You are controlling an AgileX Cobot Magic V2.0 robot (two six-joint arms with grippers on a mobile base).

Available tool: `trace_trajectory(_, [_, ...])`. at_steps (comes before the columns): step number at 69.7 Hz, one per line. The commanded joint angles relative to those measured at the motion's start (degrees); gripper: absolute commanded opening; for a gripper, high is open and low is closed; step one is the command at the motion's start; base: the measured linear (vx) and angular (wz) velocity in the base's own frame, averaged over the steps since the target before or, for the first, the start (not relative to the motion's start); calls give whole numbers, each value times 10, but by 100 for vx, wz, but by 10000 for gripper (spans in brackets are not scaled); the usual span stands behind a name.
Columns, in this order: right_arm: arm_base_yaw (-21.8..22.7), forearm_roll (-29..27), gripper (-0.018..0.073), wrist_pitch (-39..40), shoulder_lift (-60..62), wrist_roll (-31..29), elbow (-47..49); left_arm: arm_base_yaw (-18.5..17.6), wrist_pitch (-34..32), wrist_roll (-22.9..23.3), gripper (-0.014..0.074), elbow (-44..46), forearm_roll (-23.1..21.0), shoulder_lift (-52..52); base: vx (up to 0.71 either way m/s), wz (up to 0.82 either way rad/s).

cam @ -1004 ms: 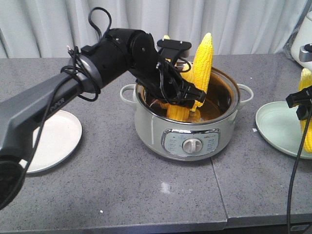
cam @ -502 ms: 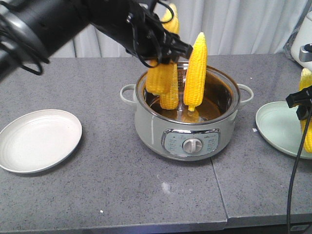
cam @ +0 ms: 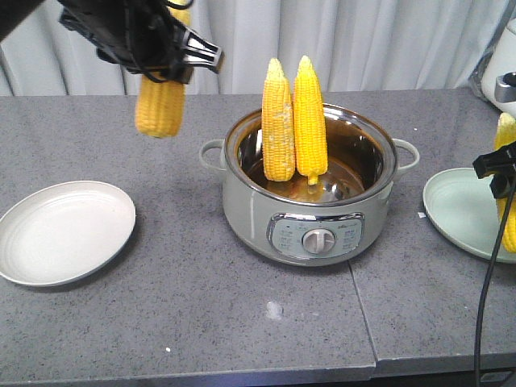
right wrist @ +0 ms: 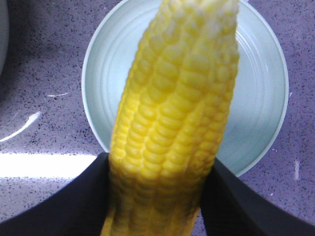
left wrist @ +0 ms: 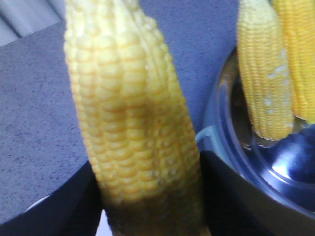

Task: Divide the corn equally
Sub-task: 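Lift the cob out with the left gripper toward the cream plate, then lower the right gripper's cob toward the green plate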

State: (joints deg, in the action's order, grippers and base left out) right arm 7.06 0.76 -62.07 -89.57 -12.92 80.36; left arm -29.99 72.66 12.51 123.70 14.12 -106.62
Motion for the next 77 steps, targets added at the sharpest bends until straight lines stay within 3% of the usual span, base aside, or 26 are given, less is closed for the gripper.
trace_trajectory(1, [4,3,167,18,20,-2,15,20,-13,6,154,14,11,37,0,0])
trace_trajectory(16, [4,3,167,17,20,-2,15,67,-13,-2,154,-46,12,75,0,0])
trace_trajectory(41, [4,3,167,18,19,-2,15,151,-42,-14,154,-246,11,177,0,0])
trace_trajectory(63, [4,3,167,18,19,-2,15,166,-107,-14,154,-444,-7,249,0,0])
trace_trajectory(77, [4,3,167,18,19,-2,15,166,-153,-14,154,-518,-18,265,0,0])
